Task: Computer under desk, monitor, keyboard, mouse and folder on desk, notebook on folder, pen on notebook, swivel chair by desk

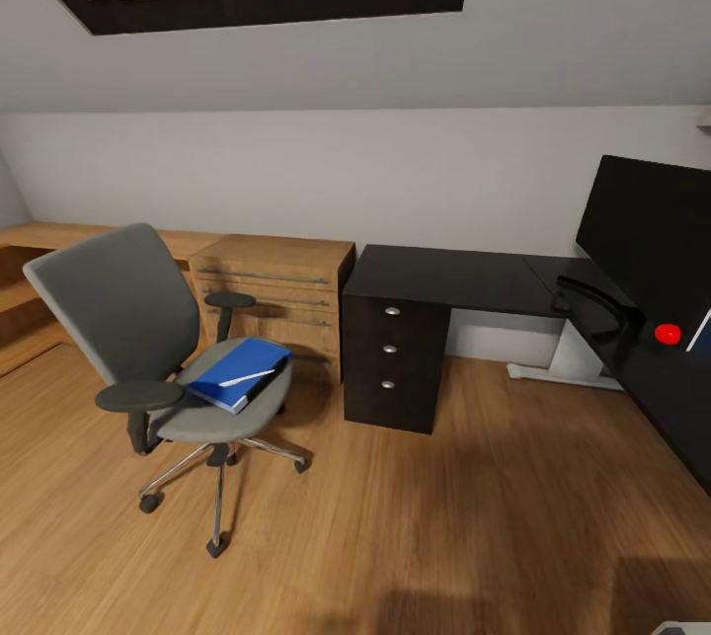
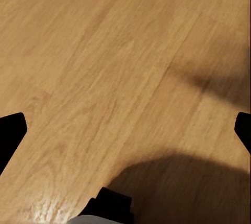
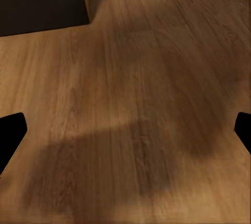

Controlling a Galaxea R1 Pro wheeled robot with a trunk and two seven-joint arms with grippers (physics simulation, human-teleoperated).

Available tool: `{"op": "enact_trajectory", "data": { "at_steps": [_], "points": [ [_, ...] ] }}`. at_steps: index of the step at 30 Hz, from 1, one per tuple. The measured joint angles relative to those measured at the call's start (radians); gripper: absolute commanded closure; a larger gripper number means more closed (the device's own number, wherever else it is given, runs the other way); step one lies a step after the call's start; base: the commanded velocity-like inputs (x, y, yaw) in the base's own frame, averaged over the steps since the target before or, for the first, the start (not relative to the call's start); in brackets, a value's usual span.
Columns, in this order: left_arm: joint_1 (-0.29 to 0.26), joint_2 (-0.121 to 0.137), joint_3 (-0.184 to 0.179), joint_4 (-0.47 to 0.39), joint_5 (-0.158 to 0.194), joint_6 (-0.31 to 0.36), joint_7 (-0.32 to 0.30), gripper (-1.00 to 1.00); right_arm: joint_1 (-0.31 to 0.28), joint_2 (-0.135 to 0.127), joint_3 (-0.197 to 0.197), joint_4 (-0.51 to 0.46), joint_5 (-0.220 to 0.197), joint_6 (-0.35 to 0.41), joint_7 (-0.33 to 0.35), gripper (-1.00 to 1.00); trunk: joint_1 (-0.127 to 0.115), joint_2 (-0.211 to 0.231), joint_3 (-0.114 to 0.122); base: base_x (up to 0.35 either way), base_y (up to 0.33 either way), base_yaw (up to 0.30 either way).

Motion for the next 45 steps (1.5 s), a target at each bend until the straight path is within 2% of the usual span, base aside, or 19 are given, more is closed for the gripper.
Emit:
{"op": "enact_trajectory", "data": {
  "at_steps": [6, 10, 25, 34, 45],
  "points": [
    [0.000, -0.008, 0.001, -0.005, -0.001, -0.002, 0.001, -1.00, -0.002, -0.016, 0.000, 0.001, 0.000, -0.034, 0.000, -1.00, 0.023, -0.042, -0.019, 0.000, 0.000, 0.000],
    [0.000, -0.008, 0.000, -0.005, -0.001, -0.002, 0.001, -1.00, -0.002, -0.017, 0.000, 0.001, 0.001, -0.035, 0.000, -1.00, 0.038, -0.070, -0.031, 0.000, 0.000, 0.000],
    [0.000, -0.002, 0.000, -0.002, -0.002, -0.001, -0.008, -1.00, -0.002, -0.016, 0.002, 0.001, 0.003, -0.034, 0.001, -1.00, 0.038, -0.070, -0.028, 0.000, 0.000, -0.190],
    [0.000, -0.001, -0.001, 0.000, -0.001, 0.000, -0.009, -1.00, -0.002, -0.015, 0.004, 0.001, 0.003, -0.014, 0.000, -1.00, 0.038, -0.070, -0.029, 0.006, 0.001, -0.039],
    [0.000, 0.008, -0.003, 0.002, -0.001, -0.002, -0.009, -1.00, -0.002, -0.015, 0.003, 0.001, 0.004, -0.006, 0.000, -1.00, 0.038, -0.070, -0.028, 0.244, 0.099, 0.000]
  ]
}}
